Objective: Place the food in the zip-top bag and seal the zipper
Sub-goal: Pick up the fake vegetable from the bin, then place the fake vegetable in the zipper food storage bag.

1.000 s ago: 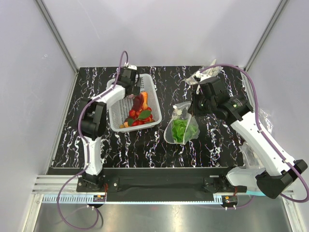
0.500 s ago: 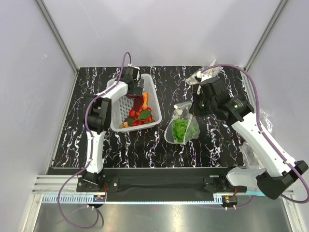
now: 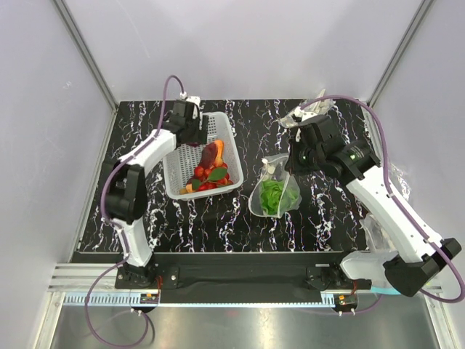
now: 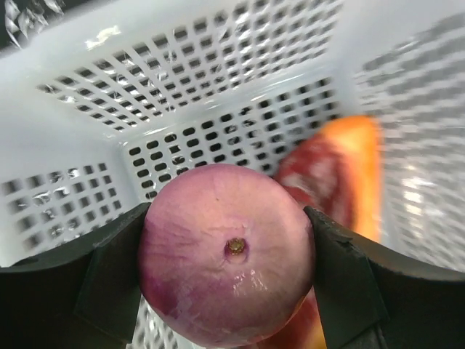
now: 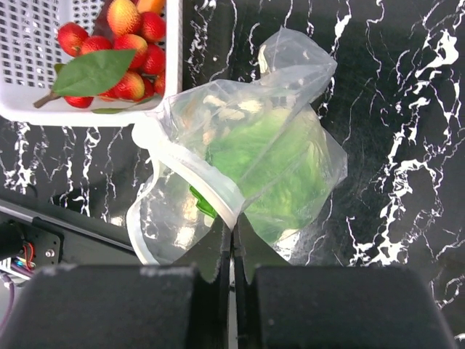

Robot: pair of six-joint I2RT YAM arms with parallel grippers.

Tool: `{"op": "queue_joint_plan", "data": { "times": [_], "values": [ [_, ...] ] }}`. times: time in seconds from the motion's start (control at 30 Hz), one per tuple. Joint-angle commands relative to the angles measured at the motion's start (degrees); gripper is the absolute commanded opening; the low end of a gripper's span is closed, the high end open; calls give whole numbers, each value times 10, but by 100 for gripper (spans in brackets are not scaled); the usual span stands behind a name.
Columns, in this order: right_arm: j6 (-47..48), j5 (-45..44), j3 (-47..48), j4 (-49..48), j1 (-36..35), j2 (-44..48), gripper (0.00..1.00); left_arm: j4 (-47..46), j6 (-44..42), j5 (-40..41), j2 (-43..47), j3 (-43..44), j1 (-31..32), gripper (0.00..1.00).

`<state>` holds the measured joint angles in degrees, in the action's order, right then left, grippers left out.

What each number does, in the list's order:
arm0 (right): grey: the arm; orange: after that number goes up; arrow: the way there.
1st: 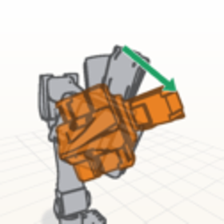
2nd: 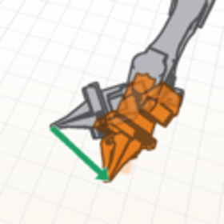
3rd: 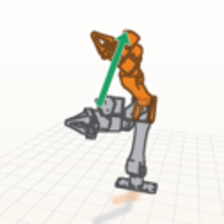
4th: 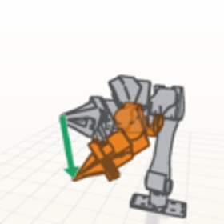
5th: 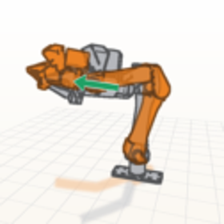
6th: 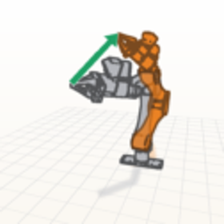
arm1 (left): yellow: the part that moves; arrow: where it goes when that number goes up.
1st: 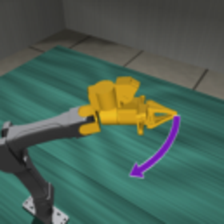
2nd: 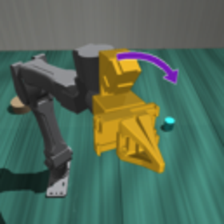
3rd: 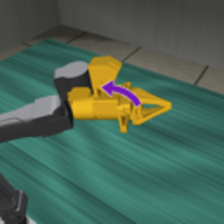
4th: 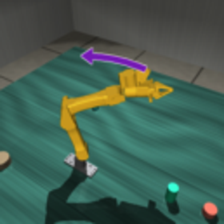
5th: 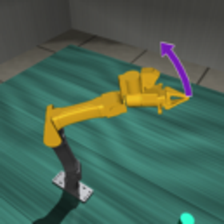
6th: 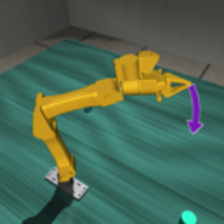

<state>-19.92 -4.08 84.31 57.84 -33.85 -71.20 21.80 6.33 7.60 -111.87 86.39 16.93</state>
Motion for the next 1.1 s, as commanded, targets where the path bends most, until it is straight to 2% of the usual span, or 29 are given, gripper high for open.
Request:
{"op": "queue_joint_plan", "data": {
  "times": [0.0,0.07,0.17,0.27,0.37,0.5,0.77,0.9,1.07],
  "values": [
    [5,-20,42,7,3,-22,0,-63,22,-58,127,-31,1,70],
    [3,-18,54,12,2,-33,0,-79,32,-73,188,-57,1,71],
    [1,-18,63,12,4,-43,0,-122,74,-158,275,-127,6,70],
    [-6,-19,70,9,3,-50,0,-180,103,-198,352,-201,28,70],
    [-9,-11,77,6,3,-62,0,-249,150,-226,419,-271,65,71],
    [-13,-1,90,11,3,-80,0,-340,173,-222,474,-331,151,71],
    [-20,21,112,23,3,-95,0,-475,194,-214,467,-380,284,70],
    [-23,25,118,28,3,-96,0,-495,188,-207,424,-368,311,70],
    [-23,33,129,36,3,-96,0,-514,193,-215,336,-345,312,70]
  ]
}}
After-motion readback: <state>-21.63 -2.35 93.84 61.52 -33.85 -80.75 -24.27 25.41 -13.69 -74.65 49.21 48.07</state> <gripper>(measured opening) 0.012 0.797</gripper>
